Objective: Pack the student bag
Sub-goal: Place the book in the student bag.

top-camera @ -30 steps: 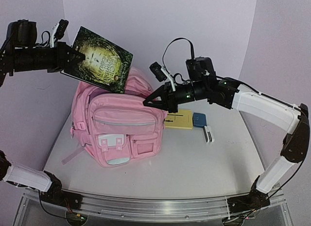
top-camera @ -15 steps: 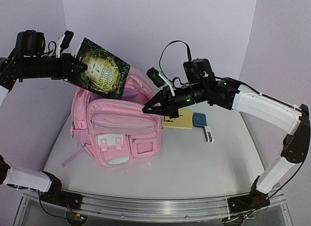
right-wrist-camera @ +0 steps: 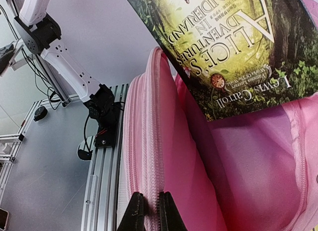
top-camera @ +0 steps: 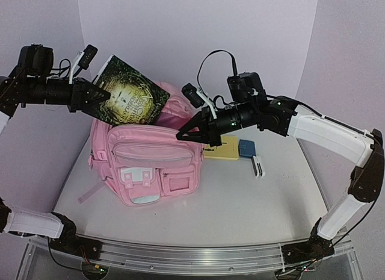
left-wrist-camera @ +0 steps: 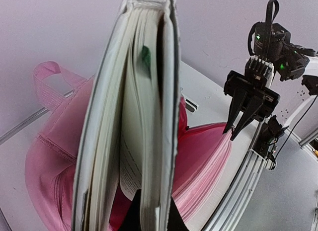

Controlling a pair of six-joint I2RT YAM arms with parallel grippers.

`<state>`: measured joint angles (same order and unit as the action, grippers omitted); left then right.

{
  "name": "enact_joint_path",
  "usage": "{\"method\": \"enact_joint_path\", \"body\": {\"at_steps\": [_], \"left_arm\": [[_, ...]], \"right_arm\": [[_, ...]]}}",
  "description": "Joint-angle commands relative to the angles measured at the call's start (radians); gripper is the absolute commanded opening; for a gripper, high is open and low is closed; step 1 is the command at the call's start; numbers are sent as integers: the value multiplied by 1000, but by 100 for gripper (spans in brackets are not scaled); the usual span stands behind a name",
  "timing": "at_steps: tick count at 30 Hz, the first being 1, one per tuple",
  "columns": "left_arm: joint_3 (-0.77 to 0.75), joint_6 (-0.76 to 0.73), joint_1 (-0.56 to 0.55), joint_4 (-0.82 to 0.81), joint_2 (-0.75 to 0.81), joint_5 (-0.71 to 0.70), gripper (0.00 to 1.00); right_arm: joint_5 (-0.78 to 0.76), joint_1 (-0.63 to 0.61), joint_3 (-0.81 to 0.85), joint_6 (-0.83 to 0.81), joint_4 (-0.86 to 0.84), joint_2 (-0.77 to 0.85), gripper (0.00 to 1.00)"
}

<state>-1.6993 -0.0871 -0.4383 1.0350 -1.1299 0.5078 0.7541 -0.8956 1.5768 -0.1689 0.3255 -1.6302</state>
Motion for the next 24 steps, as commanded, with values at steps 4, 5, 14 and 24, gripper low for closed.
{"method": "enact_joint_path", "body": {"at_steps": [4, 5, 14, 24], "left_arm": [[3, -115, -13, 128, -50, 234, 5], [4, -120, -14, 133, -45, 238, 6], [-21, -146, -13, 229, -33, 250, 9], [41, -67, -13, 2, 204, 176, 0]], "right_arm": [[-19, -9, 5, 18, 27, -2, 0], [-19, -9, 4, 16, 25, -3, 0], [-32, -9, -2, 11, 2, -10, 0], [-31, -9, -14, 33, -40, -27, 0]]}}
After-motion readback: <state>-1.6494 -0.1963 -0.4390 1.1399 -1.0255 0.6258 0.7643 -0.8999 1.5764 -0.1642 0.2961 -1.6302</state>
